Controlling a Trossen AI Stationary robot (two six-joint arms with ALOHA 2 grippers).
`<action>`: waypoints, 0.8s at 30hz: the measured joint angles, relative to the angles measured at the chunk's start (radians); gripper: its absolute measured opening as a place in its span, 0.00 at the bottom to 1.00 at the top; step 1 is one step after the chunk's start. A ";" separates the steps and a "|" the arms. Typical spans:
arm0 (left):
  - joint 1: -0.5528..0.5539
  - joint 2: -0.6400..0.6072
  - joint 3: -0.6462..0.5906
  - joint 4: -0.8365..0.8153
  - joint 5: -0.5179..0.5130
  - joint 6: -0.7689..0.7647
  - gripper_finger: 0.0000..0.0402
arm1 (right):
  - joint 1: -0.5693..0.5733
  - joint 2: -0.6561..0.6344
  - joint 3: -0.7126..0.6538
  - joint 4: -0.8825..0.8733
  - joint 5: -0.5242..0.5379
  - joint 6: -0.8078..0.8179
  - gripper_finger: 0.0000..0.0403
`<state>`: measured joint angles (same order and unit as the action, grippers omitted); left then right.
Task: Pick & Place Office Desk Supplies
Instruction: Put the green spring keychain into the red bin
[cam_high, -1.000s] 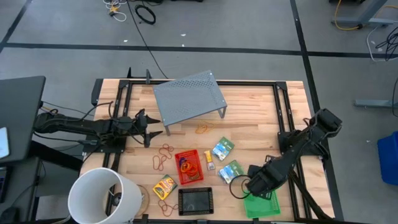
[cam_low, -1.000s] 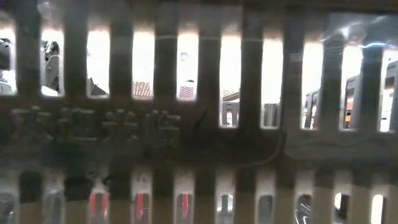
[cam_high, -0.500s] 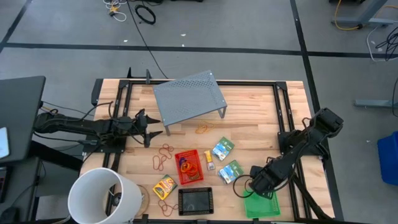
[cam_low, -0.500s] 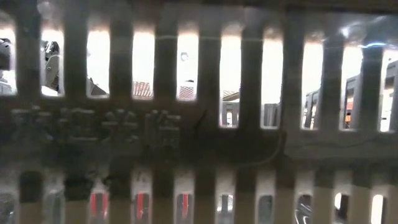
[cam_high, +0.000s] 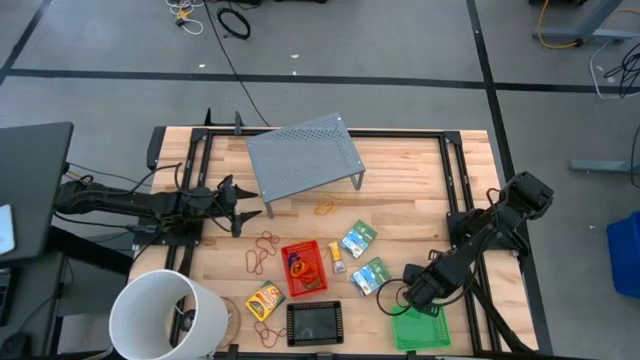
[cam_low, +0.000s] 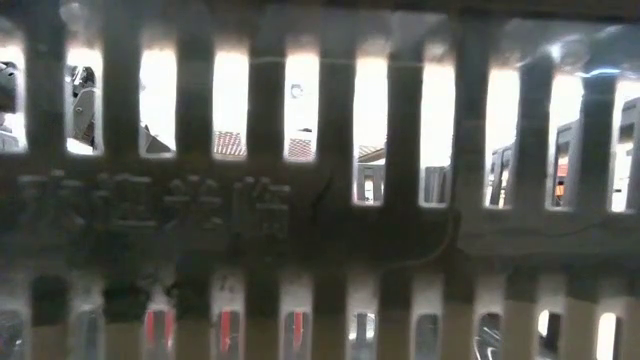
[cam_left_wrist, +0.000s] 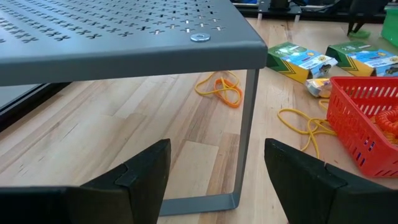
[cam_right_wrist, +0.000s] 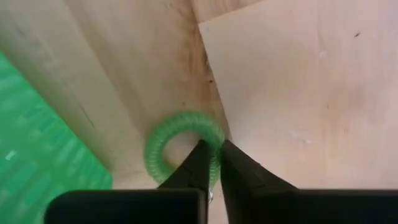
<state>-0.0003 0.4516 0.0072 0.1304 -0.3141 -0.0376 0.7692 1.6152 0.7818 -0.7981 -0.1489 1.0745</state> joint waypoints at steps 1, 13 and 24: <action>0.000 0.000 0.000 0.000 0.000 0.000 0.65 | 0.000 0.000 0.000 -0.001 0.004 0.002 0.04; 0.000 0.000 0.000 0.000 0.000 0.000 0.65 | -0.013 0.008 0.165 -0.169 0.196 -0.076 0.01; 0.000 0.000 0.000 0.000 0.000 0.000 0.65 | -0.088 0.006 0.406 -0.218 0.519 -0.291 0.00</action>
<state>-0.0002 0.4517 0.0072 0.1305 -0.3141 -0.0376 0.6814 1.6215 1.1878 -1.0163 0.3702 0.7839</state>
